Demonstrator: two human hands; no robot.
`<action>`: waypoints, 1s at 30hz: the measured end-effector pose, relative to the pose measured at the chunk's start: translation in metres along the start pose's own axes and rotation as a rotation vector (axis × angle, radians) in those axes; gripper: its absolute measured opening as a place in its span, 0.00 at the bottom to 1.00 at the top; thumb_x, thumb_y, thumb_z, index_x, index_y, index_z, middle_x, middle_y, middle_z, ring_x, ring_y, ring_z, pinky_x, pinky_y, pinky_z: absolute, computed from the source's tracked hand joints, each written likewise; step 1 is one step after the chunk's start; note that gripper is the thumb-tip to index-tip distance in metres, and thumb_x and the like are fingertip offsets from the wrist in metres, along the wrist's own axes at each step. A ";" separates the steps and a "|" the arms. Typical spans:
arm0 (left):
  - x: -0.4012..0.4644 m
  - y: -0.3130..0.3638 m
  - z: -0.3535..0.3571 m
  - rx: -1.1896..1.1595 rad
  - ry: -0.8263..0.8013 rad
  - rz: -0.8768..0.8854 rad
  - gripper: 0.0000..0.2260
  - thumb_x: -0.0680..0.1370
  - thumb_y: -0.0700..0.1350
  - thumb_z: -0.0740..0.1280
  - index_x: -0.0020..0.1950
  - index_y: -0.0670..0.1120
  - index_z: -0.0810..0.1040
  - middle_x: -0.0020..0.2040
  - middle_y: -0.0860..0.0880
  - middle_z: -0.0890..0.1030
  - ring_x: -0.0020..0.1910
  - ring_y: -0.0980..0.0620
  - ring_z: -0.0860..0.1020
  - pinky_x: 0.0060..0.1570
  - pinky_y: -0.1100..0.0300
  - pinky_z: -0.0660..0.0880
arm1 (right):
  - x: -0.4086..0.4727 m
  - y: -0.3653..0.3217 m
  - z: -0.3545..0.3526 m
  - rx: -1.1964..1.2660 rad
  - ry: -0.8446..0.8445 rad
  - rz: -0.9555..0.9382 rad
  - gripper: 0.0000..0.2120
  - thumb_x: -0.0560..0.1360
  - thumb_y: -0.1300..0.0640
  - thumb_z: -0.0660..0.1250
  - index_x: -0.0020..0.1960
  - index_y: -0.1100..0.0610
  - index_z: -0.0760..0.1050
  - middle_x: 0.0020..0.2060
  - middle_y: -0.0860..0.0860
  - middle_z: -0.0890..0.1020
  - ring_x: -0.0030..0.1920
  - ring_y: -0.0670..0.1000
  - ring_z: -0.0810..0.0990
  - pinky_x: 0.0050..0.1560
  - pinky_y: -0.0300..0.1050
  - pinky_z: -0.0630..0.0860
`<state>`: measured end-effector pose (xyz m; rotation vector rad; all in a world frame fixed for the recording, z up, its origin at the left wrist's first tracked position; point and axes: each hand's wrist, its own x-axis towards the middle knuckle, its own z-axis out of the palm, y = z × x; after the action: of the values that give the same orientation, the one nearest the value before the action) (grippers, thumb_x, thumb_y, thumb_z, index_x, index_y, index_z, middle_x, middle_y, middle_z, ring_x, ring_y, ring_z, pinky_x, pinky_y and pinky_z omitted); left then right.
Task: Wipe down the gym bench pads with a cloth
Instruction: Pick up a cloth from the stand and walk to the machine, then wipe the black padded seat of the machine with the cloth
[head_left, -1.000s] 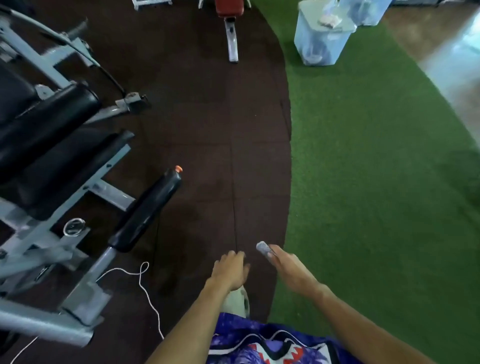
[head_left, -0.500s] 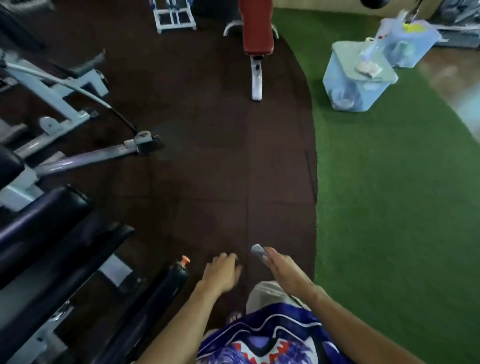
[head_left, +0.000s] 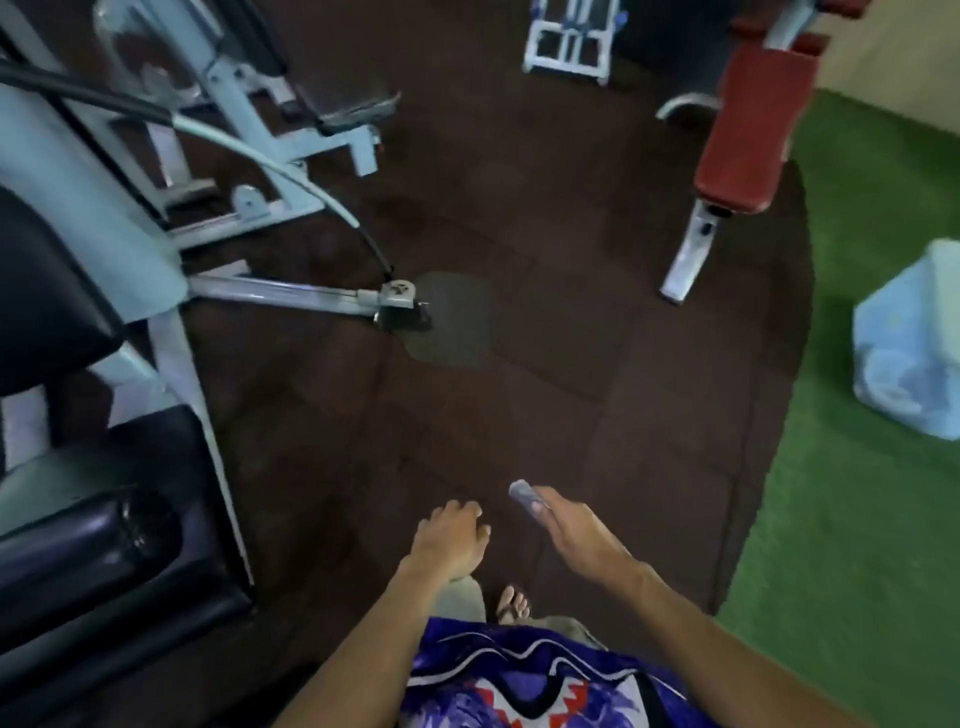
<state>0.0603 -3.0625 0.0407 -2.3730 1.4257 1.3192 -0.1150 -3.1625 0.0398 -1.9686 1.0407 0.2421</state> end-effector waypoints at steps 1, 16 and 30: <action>0.012 -0.004 -0.014 -0.026 0.011 -0.021 0.20 0.84 0.54 0.55 0.75 0.49 0.67 0.71 0.45 0.72 0.70 0.44 0.71 0.69 0.47 0.68 | 0.023 -0.008 -0.014 -0.037 -0.028 -0.020 0.18 0.85 0.44 0.51 0.70 0.47 0.69 0.58 0.50 0.83 0.55 0.50 0.82 0.59 0.52 0.78; 0.130 -0.209 -0.231 -0.483 0.240 -0.463 0.18 0.84 0.53 0.56 0.71 0.47 0.70 0.68 0.43 0.73 0.67 0.42 0.73 0.65 0.47 0.70 | 0.384 -0.264 -0.032 -0.315 -0.494 -0.385 0.22 0.81 0.37 0.51 0.71 0.42 0.68 0.63 0.48 0.81 0.62 0.49 0.80 0.65 0.55 0.76; 0.104 -0.308 -0.241 -1.144 0.542 -1.264 0.18 0.84 0.52 0.56 0.72 0.48 0.70 0.67 0.45 0.74 0.66 0.44 0.73 0.65 0.47 0.70 | 0.519 -0.476 0.138 -0.939 -1.123 -0.923 0.23 0.80 0.34 0.45 0.70 0.39 0.64 0.57 0.46 0.82 0.57 0.48 0.80 0.63 0.56 0.75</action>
<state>0.4636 -3.0697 0.0139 -3.2004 -1.2685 1.1070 0.5976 -3.2269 -0.0229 -2.2750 -0.8532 1.2557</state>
